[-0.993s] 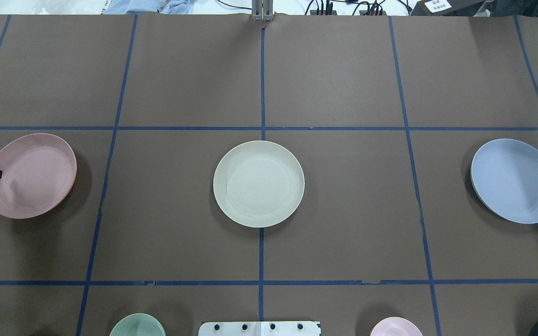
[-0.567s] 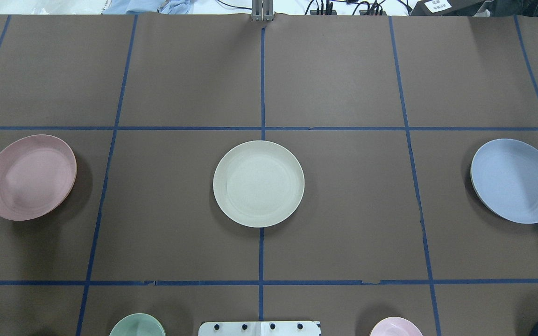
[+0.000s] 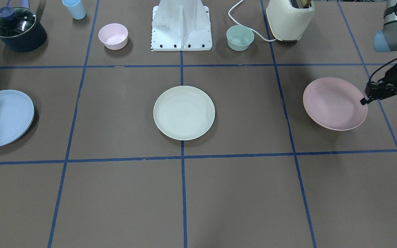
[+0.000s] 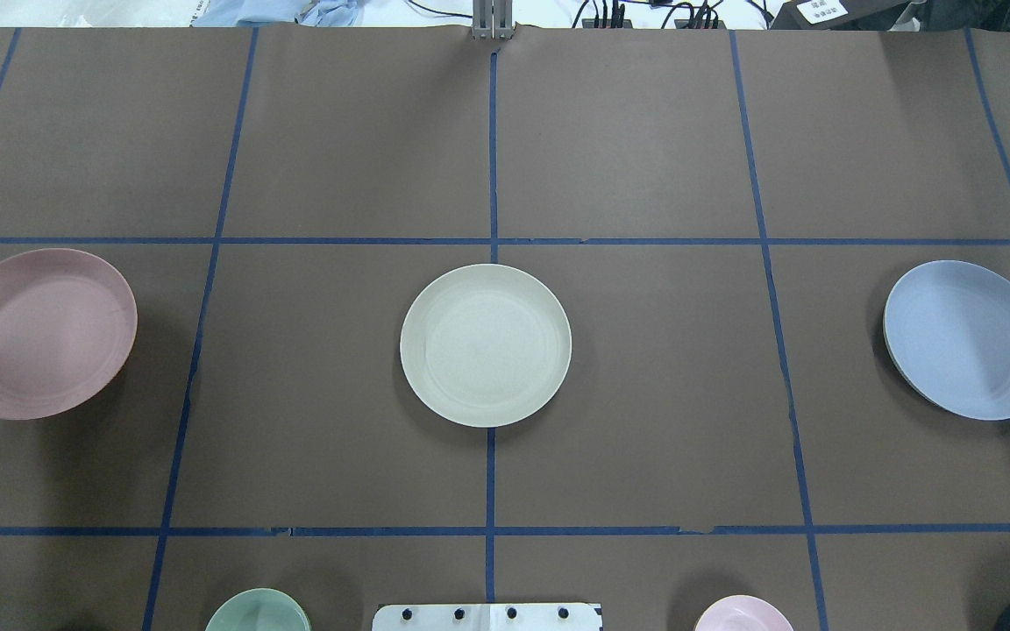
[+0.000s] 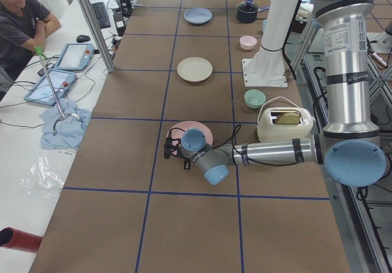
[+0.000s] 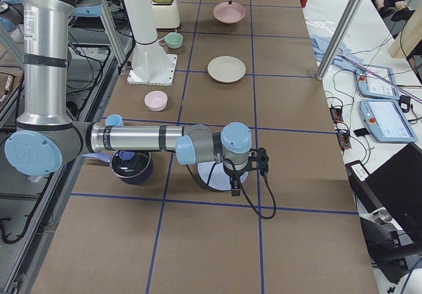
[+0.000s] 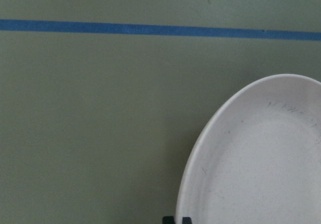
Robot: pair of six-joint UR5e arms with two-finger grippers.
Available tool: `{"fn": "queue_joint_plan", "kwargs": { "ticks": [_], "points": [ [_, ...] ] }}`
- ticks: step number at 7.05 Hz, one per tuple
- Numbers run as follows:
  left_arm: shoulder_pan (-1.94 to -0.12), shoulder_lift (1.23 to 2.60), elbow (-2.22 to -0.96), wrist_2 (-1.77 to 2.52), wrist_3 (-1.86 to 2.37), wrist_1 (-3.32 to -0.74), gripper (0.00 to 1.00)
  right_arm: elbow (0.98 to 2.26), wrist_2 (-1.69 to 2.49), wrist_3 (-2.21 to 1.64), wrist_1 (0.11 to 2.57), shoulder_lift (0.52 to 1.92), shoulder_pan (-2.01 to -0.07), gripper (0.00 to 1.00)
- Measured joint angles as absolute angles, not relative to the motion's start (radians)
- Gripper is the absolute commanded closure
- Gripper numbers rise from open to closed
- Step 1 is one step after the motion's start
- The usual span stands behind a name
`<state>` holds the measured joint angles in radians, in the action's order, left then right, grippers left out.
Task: Stack three plates with pink and blue
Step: 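Reach the left gripper to the pink plate rim and grasp it, then lift the pink plate with the left gripper and carry it over the cream plate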
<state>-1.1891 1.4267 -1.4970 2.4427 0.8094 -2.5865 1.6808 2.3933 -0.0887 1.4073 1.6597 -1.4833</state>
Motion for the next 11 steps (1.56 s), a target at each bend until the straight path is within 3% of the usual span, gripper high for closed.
{"fn": "queue_joint_plan", "kwargs": {
  "ticks": [2,6,10,11],
  "points": [
    [-1.232,1.475,-1.528,2.511,0.809,-2.526,1.0,1.601,2.351,-0.158,1.257,1.647,-1.39,0.0],
    [-1.227,1.633,-1.82,2.476,0.945,-2.165,1.0,1.466,2.334,-0.247,1.045,1.653,-1.291,0.0],
    [-1.015,1.836,-1.856,2.386,1.274,-2.128,1.0,1.44,2.338,-0.248,1.04,1.661,-1.226,0.03],
    [-0.964,1.872,-1.851,2.351,1.333,-2.128,1.0,1.437,2.337,-0.248,1.04,1.661,-1.215,0.35]
  ]
}}
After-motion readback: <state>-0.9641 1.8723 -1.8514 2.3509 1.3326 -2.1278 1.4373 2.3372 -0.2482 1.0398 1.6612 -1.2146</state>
